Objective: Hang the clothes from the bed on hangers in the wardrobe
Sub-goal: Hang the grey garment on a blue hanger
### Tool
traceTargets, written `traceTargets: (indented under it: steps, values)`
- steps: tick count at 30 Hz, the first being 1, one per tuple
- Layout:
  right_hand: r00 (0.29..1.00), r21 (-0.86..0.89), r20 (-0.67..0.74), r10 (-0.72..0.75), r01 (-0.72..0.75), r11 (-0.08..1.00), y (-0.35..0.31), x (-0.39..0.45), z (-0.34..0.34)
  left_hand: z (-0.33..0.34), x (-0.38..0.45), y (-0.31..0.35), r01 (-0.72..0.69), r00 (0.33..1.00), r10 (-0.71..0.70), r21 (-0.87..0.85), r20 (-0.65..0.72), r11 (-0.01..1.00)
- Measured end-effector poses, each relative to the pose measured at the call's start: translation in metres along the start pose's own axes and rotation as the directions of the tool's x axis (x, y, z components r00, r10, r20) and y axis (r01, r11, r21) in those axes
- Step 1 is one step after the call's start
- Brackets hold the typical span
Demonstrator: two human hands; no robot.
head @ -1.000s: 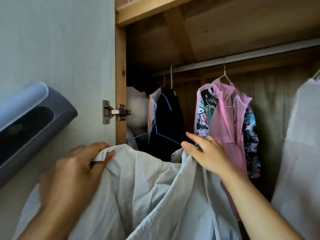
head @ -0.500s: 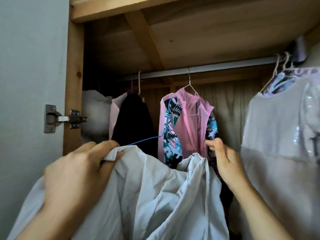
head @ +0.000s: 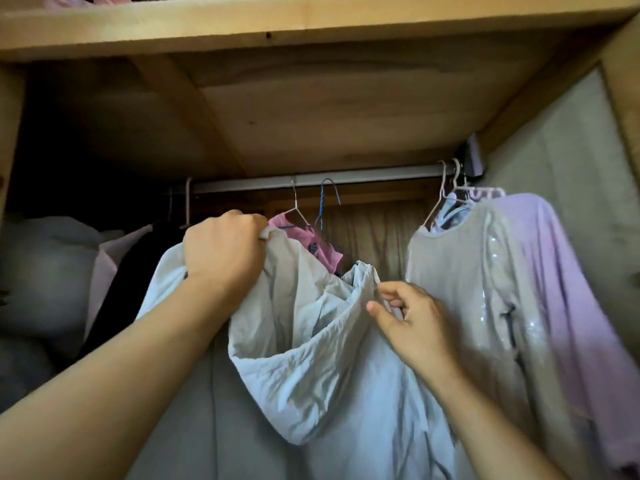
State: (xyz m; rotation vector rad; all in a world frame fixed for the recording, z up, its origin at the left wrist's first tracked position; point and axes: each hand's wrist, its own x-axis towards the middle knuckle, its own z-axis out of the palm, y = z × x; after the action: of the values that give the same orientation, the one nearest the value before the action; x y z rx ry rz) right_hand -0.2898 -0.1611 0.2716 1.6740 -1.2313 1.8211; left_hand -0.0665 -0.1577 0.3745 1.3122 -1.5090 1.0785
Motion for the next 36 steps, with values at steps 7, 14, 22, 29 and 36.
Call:
traceTargets:
  steps: [7, 14, 22, 29, 36]
  values:
    - [0.999, 0.042, -0.046, 0.004, -0.002, 0.999, 0.022, 0.030, 0.002, 0.025, 0.074, 0.011, 0.032, 0.998, -0.023, 0.174, -0.056, 0.984]
    - [0.997, 0.087, -0.079, 0.001, 0.006, 0.996, 0.037, 0.048, 0.018, 0.062, 0.108, 0.031, 0.052, 0.999, -0.047, 0.181, -0.027, 0.982]
    - [0.995, 0.135, -0.097, -0.026, 0.039, 0.990, 0.044, 0.077, 0.041, 0.105, 0.114, 0.028, 0.119, 0.992, -0.114, 0.089, -0.058, 0.989]
    - [0.995, 0.105, -0.055, -0.083, 0.089, 0.991, 0.059, 0.080, 0.054, 0.114, 0.118, 0.015, 0.179, 0.982, -0.174, 0.065, -0.074, 0.982]
    - [0.997, 0.096, -0.026, -0.066, 0.069, 0.993, 0.069, 0.073, 0.074, 0.115, 0.124, 0.013, 0.208, 0.978, -0.208, 0.114, -0.013, 0.971]
